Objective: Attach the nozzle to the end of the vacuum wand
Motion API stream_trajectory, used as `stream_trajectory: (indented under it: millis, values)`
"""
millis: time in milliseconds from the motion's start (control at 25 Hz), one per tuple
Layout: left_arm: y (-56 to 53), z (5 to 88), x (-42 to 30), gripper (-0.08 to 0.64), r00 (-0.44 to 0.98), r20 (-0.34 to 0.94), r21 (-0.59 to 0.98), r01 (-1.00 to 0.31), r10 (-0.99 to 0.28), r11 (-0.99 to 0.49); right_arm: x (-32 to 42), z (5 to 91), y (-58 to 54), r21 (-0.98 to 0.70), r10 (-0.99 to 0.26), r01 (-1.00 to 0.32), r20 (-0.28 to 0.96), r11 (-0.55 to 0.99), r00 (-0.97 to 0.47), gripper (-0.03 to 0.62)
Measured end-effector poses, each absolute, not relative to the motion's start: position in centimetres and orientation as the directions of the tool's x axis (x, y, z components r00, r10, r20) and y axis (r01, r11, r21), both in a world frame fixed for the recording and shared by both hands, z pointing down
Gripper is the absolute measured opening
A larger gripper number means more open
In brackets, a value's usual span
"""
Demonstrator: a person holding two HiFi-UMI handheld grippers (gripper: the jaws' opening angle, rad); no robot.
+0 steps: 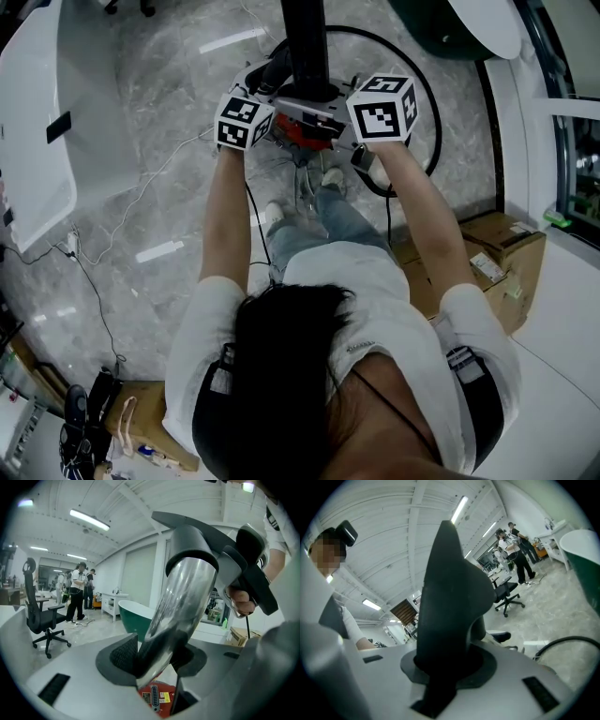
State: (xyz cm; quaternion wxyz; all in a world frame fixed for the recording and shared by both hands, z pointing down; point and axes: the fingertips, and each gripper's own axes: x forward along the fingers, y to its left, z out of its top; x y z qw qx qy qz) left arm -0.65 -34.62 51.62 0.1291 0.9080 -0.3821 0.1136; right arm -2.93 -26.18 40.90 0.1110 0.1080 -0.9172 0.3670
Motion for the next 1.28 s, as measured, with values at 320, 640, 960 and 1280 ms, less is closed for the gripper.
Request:
stream_trajectory:
  millis: [320, 640, 960, 1280]
  values:
    - [-35.0, 51.6, -0.3, 0.181, 0.691, 0.29, 0.156, -0.717, -0.662, -0.68, -3.0, 41.5, -25.7, -0.514, -0.112, -0.313, 0.384, 0.799, -0.916, 0.084]
    - [-35.0, 51.6, 0.3, 0.187, 0.703, 0.289, 0.159, -0.704, -0.649, -0.692, -2.5, 42.1, -25.4, -0.411, -0.131, -0.332, 0.445, 0.849, -0.886, 0.083]
    - [-35.0, 51.6, 0.6, 0.19, 0.707, 0.293, 0.163, -0.7, -0.643, -0.695, -2.2, 42.6, -25.4, -0.318, -0.162, -0.345, 0.483, 0.883, -0.86, 0.083]
    - [-34.9, 51.7, 1.1, 0.19, 0.71, 0.304, 0.152, -0.694, -0.635, -0.703, -1.8, 42.8, -25.3, -0.245, -0.182, -0.355, 0.531, 0.902, -0.827, 0.082]
